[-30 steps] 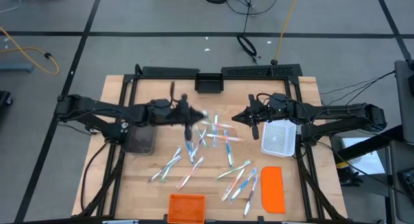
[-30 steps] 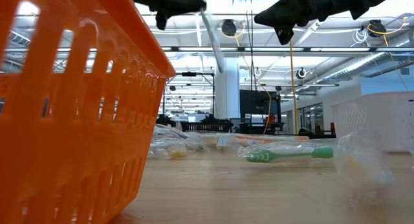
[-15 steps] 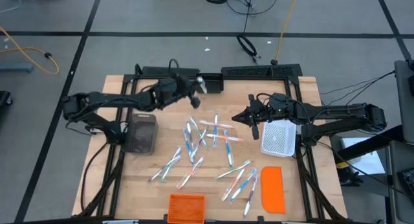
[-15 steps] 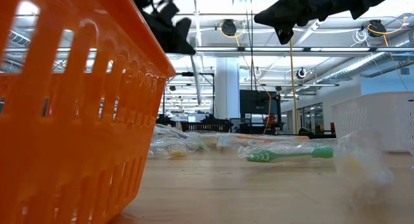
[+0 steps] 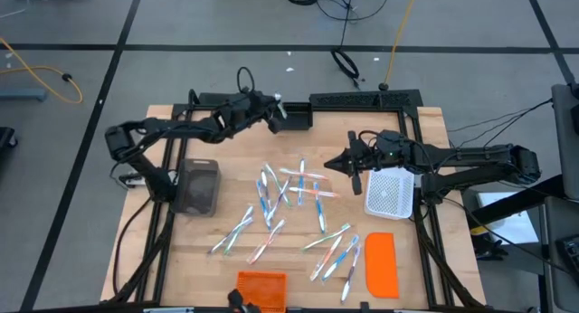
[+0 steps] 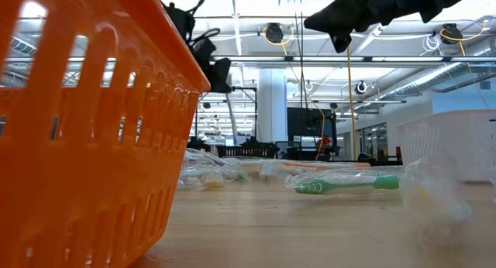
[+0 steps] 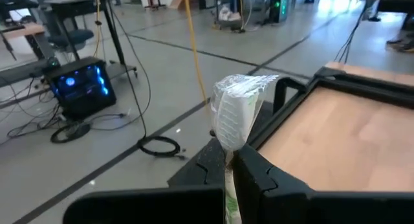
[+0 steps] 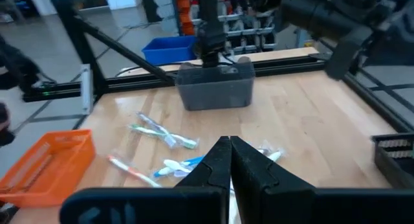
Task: Pick & Place Toothbrushes
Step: Put the green toothbrush into the black bin
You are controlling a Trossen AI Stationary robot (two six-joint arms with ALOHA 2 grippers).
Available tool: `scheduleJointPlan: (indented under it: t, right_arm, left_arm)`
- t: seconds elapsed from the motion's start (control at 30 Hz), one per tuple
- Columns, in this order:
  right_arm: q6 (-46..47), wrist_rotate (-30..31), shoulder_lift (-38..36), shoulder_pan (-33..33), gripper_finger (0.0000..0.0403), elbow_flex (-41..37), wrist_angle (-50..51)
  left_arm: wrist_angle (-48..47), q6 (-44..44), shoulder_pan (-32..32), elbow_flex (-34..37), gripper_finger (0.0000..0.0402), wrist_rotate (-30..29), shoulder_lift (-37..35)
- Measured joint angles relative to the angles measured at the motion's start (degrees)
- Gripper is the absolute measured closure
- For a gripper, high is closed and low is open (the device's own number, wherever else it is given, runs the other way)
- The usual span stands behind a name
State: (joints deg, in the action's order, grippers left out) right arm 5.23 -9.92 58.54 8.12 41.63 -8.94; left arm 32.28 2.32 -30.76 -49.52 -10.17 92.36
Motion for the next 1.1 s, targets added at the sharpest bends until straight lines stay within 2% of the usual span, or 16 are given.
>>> scheduleJointPlan:
  t: [0.1, 0.5, 0.83, 1.1]
  right_arm:
    - [-0.14, 2.47, 0.05, 0.0, 0.0403, 0.0, 0.23]
    - [-0.17, 2.6, 3.69, 0.0, 0.0403, -0.02, -1.22]
    - [-0.17, 2.43, 4.7, 0.0, 0.0403, -0.04, -3.25]
    - [-0.37, 2.42, 4.7, 0.0, 0.0403, -0.04, -3.18]
  left_arm:
    - [3.64, -1.08, -0.74, 0.0, 0.0401, 0.29, 2.28]
    - [12.04, -4.62, -1.86, -1.57, 0.04, 1.39, 10.39]
    - [11.93, -8.51, -1.72, -7.86, 0.04, 3.17, 17.15]
    - [10.73, -9.53, -1.36, -8.52, 0.0394, 5.59, 17.33]
